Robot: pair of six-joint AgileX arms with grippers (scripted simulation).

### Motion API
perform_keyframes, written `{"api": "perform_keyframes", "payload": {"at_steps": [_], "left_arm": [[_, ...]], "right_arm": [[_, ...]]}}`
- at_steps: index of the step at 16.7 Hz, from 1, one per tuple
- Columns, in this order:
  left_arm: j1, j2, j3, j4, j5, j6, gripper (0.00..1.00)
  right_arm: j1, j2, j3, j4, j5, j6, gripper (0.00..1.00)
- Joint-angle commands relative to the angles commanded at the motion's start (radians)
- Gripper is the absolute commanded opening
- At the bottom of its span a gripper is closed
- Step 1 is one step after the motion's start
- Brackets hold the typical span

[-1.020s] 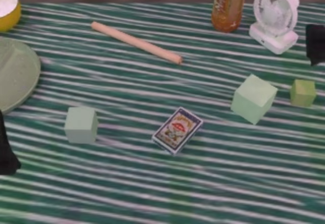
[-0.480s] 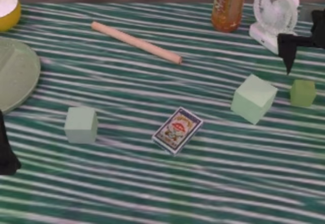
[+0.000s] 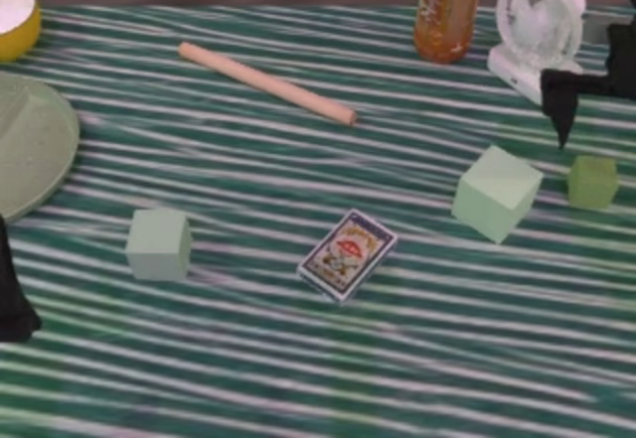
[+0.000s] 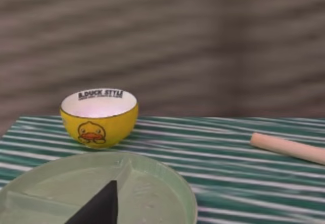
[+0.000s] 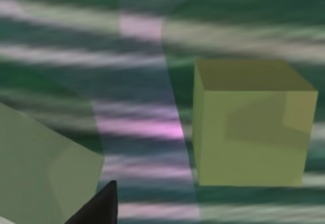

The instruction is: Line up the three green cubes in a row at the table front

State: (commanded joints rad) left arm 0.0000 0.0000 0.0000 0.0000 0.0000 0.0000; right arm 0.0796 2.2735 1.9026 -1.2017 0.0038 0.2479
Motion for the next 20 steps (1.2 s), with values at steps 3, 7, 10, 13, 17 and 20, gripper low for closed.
{"api": "perform_keyframes", "payload": {"at_steps": [3,7,10,13,17,20], "left_arm": [[0.000,0.000,0.000,0.000,0.000,0.000,1.00],[0.000,0.000,0.000,0.000,0.000,0.000,1.00],[0.000,0.000,0.000,0.000,0.000,0.000,1.00],[0.000,0.000,0.000,0.000,0.000,0.000,1.00],[0.000,0.000,0.000,0.000,0.000,0.000,1.00],[0.000,0.000,0.000,0.000,0.000,0.000,1.00]], "right_arm": [[0.002,0.032,-0.066,0.101,0.000,0.001,1.00],[0.005,0.085,-0.165,0.257,0.001,0.004,1.00],[0.005,0.096,-0.180,0.278,0.001,0.005,1.00],[0.005,0.096,-0.180,0.278,0.001,0.005,0.92],[0.005,0.096,-0.180,0.278,0.001,0.005,0.62],[0.005,0.096,-0.180,0.278,0.001,0.005,0.40]]}}
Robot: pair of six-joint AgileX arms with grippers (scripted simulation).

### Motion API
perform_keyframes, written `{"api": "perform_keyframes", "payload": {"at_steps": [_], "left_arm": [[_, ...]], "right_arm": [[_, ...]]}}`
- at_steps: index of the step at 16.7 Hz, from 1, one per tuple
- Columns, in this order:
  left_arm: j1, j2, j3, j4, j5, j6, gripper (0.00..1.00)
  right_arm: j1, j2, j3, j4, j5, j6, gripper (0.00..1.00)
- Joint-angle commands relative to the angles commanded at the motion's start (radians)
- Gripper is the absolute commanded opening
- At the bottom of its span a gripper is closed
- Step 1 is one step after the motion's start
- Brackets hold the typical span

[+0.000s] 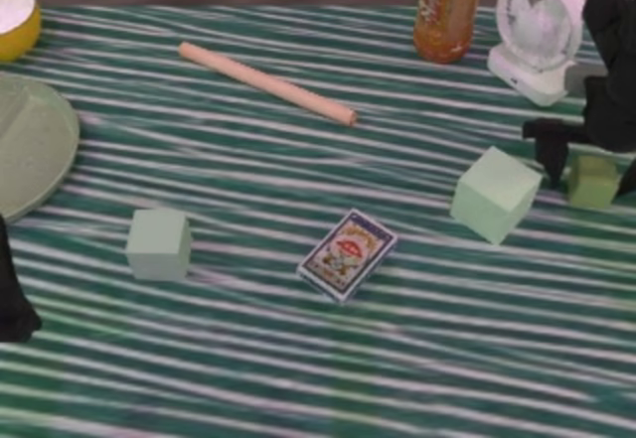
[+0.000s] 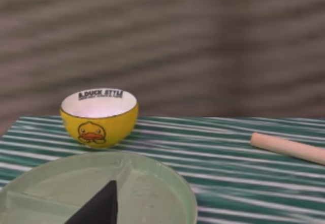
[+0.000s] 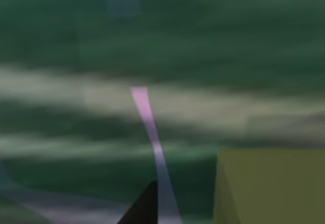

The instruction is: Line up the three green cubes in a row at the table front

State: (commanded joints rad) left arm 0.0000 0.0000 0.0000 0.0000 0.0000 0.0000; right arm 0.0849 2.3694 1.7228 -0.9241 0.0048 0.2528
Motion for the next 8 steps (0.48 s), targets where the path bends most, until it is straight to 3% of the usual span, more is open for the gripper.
{"api": "perform_keyframes", "payload": {"at_steps": [5,8], "left_arm": [[0.000,0.000,0.000,0.000,0.000,0.000,1.00],[0.000,0.000,0.000,0.000,0.000,0.000,1.00]], "right_arm": [[0.000,0.000,0.000,0.000,0.000,0.000,0.02],[0.000,0.000,0.000,0.000,0.000,0.000,0.00]]}}
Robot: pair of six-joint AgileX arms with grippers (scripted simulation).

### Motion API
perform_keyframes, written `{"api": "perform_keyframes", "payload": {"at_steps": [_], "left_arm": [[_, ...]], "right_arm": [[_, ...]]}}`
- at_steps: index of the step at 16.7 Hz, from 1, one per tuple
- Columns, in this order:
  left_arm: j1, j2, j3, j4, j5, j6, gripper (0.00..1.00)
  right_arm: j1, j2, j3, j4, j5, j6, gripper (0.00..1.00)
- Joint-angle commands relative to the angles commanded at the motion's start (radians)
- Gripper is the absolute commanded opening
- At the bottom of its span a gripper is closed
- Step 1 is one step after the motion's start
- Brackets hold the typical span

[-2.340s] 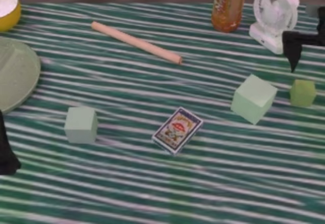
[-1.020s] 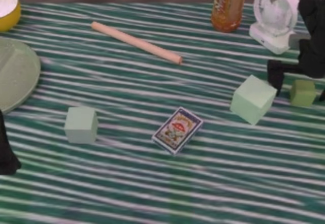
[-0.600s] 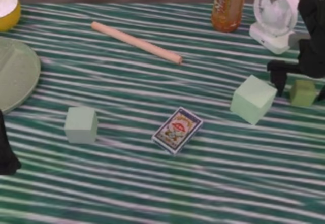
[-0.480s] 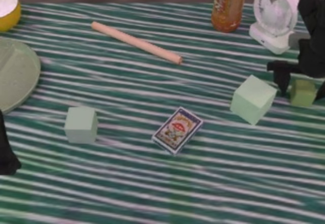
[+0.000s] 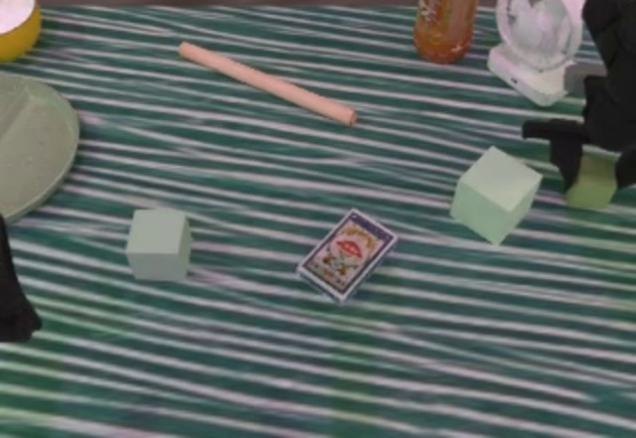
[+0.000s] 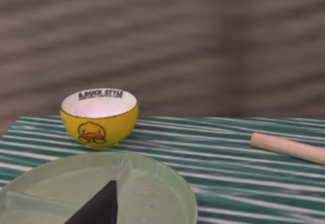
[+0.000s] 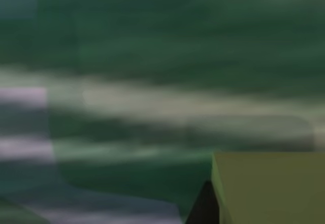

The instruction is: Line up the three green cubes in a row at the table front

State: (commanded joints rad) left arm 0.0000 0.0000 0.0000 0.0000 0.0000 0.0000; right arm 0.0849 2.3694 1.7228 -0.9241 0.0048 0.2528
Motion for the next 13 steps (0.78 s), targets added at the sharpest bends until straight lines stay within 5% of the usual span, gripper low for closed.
{"api": "perform_keyframes", "payload": {"at_steps": [8,13], "left_arm": [[0.000,0.000,0.000,0.000,0.000,0.000,1.00],[0.000,0.000,0.000,0.000,0.000,0.000,1.00]], "right_arm": [[-0.002,-0.037,0.025,-0.028,0.008,-0.003,0.00],[0.002,-0.086,0.137,-0.202,0.007,-0.003,0.00]]}}
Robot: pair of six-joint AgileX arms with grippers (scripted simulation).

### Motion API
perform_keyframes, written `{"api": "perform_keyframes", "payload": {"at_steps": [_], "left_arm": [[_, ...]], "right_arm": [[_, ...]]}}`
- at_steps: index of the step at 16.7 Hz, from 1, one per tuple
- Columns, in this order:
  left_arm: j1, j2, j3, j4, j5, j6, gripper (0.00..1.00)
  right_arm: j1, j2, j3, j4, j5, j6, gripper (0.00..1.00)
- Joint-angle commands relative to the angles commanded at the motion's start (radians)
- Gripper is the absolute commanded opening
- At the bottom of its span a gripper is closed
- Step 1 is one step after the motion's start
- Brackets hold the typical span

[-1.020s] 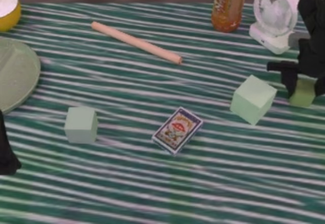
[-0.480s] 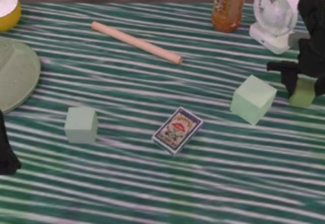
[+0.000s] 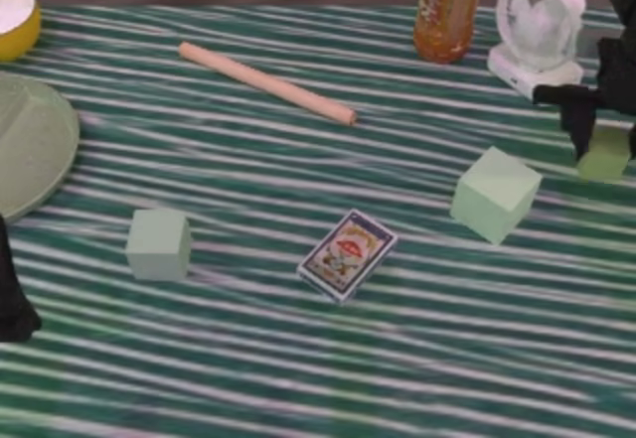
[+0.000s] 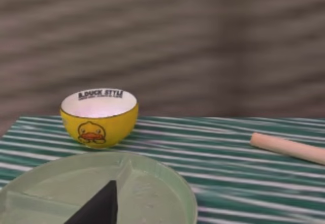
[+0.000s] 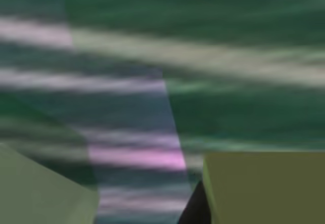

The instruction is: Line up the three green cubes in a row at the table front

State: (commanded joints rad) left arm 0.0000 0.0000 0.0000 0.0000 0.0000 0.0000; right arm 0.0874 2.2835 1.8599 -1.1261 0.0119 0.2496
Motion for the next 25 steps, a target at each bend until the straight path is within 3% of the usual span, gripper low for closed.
{"api": "perform_keyframes", "payload": {"at_steps": [9,13,20,22,25], "left_arm": [[0.000,0.000,0.000,0.000,0.000,0.000,1.00],[0.000,0.000,0.000,0.000,0.000,0.000,1.00],[0.000,0.000,0.000,0.000,0.000,0.000,1.00],[0.000,0.000,0.000,0.000,0.000,0.000,1.00],[0.000,0.000,0.000,0.000,0.000,0.000,1.00]], "right_arm": [[0.035,-0.046,-0.005,-0.031,0.000,0.030,0.00],[0.208,-0.173,-0.167,0.001,0.004,0.165,0.00],[0.613,-0.462,-0.553,0.073,0.009,0.458,0.00],[0.673,-0.516,-0.611,0.089,0.012,0.509,0.00],[0.690,-0.533,-0.628,0.094,0.013,0.525,0.00]]}}
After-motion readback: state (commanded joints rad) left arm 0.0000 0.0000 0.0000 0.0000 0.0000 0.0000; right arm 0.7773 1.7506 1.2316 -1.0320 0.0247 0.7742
